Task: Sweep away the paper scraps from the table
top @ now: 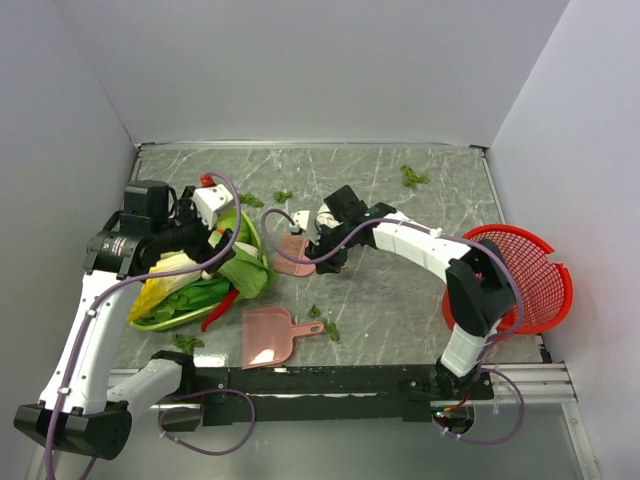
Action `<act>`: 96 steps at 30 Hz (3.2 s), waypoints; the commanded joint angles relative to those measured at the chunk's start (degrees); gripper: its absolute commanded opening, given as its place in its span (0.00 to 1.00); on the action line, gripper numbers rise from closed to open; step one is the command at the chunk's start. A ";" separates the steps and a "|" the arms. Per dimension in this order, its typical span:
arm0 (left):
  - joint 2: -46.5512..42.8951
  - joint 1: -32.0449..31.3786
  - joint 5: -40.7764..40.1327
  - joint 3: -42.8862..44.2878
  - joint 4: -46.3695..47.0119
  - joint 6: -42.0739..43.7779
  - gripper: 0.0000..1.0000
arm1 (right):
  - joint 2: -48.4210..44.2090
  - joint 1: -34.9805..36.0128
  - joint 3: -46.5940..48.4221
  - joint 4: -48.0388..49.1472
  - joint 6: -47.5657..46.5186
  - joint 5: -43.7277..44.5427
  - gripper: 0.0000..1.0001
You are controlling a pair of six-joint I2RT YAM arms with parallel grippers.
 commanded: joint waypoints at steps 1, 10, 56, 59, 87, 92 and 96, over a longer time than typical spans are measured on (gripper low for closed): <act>0.03 -0.09 -0.97 0.56 0.84 1.17 0.96 | 3.44 -0.73 4.96 -0.63 -3.62 1.08 0.50; 2.05 0.53 1.14 1.71 2.16 0.03 0.96 | 10.30 -3.98 6.46 -0.73 -5.73 9.95 0.59; 1.00 -4.74 -1.58 0.82 22.27 10.74 0.96 | 2.14 -5.21 25.24 -32.51 2.43 0.04 0.00; 1.26 -4.74 -0.53 2.93 26.06 14.69 0.96 | 0.56 -6.35 29.04 -36.40 4.09 -2.16 0.00; 14.97 -30.84 -2.54 14.45 10.07 39.22 0.86 | -2.35 -15.14 33.88 -40.46 12.98 -28.62 0.00; 13.83 -33.13 -8.86 9.18 16.38 40.11 0.81 | -2.61 -15.06 33.45 -40.63 12.80 -29.33 0.00; 14.70 -33.48 -12.20 9.70 16.31 38.96 0.62 | -3.40 -14.97 32.65 -40.81 12.63 -29.59 0.00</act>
